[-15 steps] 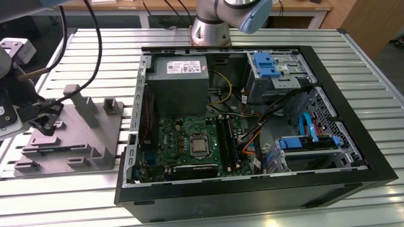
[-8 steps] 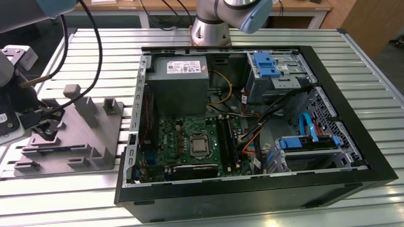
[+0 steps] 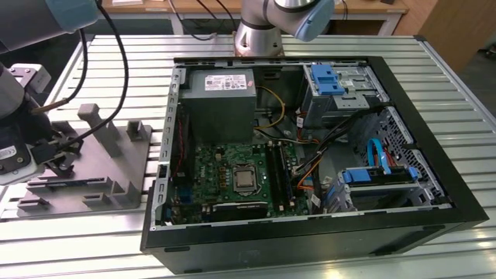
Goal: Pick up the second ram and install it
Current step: 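Reach for the second ram, then pick up the second ram and move it above second insertion slot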
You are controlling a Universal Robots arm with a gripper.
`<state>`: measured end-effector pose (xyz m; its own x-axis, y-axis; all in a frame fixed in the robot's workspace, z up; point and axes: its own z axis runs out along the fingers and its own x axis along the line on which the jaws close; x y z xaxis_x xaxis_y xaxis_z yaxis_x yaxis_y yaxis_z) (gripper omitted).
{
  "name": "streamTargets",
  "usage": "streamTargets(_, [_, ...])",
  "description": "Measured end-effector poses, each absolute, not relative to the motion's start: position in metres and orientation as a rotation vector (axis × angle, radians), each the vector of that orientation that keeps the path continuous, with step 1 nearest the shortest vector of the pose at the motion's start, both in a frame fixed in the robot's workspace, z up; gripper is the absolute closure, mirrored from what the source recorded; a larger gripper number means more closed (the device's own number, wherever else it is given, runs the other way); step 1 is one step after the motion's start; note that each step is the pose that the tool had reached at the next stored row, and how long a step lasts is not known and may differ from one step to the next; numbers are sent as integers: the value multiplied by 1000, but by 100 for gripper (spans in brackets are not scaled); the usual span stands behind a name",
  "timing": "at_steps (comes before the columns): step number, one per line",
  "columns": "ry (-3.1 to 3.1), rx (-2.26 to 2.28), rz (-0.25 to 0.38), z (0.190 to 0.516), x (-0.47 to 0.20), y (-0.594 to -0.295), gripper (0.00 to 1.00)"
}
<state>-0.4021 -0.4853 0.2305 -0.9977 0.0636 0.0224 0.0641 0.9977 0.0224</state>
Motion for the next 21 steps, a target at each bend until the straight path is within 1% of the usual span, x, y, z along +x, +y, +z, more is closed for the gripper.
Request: streamTargets(21, [-3119,-65,-36,228,-402,-485,90])
